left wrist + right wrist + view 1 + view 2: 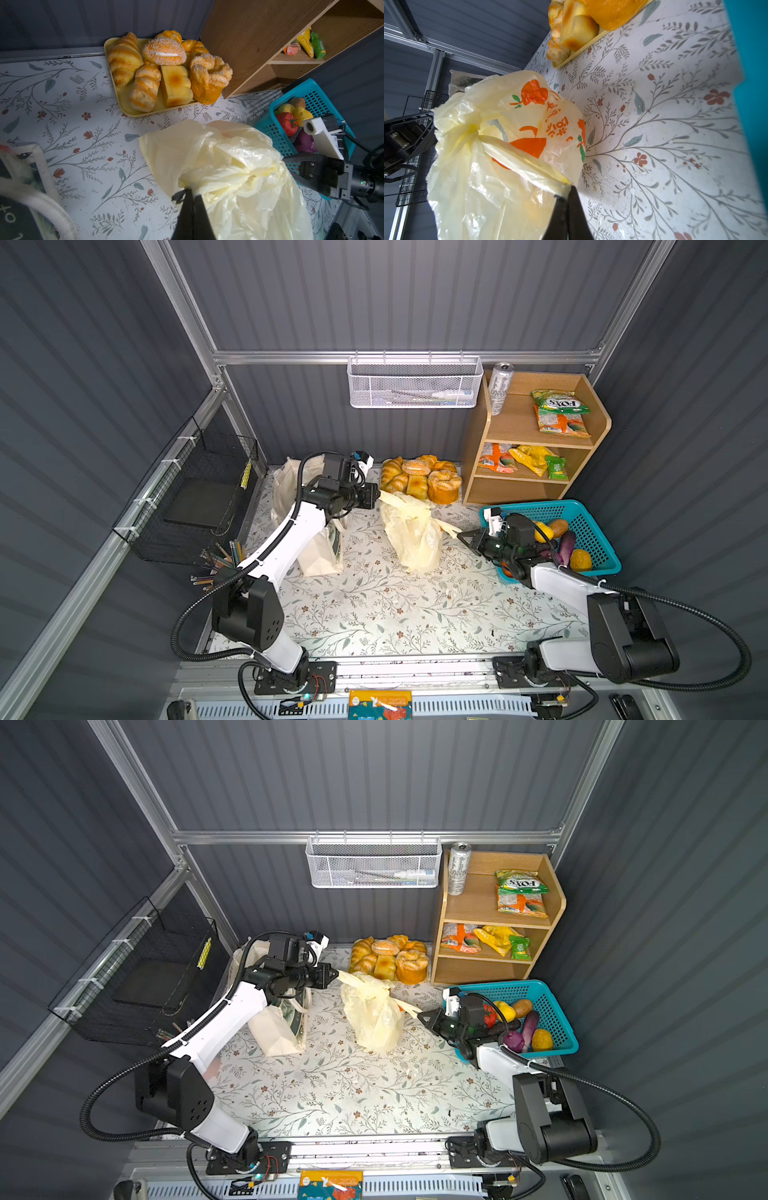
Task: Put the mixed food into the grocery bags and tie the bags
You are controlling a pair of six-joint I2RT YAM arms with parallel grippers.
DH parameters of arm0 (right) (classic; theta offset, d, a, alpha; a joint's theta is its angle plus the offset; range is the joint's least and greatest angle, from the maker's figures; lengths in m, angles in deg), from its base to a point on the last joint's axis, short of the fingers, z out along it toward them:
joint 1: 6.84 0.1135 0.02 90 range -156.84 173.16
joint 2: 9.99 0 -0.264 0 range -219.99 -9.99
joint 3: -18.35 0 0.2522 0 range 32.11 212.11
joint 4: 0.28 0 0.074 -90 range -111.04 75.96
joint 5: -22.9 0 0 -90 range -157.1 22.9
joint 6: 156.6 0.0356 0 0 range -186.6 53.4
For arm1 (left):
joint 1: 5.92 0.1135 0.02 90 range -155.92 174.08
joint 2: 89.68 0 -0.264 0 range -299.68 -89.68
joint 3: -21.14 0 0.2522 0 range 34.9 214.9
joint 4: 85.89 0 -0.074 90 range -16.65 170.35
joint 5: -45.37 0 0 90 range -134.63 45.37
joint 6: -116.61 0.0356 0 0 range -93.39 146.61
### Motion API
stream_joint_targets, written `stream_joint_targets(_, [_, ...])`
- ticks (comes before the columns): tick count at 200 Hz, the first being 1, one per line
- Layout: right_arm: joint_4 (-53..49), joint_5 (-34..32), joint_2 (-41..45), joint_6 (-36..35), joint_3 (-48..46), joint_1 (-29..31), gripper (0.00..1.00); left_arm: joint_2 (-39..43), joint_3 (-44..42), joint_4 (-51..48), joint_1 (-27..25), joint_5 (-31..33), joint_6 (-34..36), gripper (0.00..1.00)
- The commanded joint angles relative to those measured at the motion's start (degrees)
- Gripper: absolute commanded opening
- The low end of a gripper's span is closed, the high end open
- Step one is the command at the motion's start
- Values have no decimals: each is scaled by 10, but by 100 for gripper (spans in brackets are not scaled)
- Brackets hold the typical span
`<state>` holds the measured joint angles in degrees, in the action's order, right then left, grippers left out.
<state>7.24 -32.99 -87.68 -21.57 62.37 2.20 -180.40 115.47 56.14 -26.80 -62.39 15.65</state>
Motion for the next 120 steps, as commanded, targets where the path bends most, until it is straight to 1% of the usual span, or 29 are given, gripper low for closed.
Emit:
stream_joint_targets(1, [-73, -74, -10, 12, -32, -28, 0, 41, -30, 15, 52, 71, -1, 0])
stream_joint_targets(28, [-63, -69, -15, 15, -39, -31, 0, 61, -70, 37, 68, 63, -6, 0])
stream_joint_targets(44, [-51, -51, -24, 18, -37, -31, 0, 63, -81, 63, 68, 15, -2, 0])
stream_joint_targets(59, [-50, -43, -24, 17, -34, -31, 0, 63, -85, 78, 67, -7, -3, 0])
stream_joint_targets(65, [-54, -39, -22, 14, -31, -31, 0, 62, -84, 84, 67, -37, 2, 0])
stream_joint_targets(83, [-84, -33, -13, -3, -16, -28, 0, 58, -85, 102, 54, -78, 9, 0])
stream_joint_targets(102, [-141, -37, -4, -31, 12, -20, 0, 42, -72, 95, 24, -85, 28, 0])
stream_joint_targets(115, [-192, -52, 4, -55, 34, -12, 0, 25, -60, 79, 4, -81, 35, 0])
stream_joint_targets(120, [-209, -58, 8, -61, 40, -8, 6, 21, -59, 76, -4, -75, 37, 0])
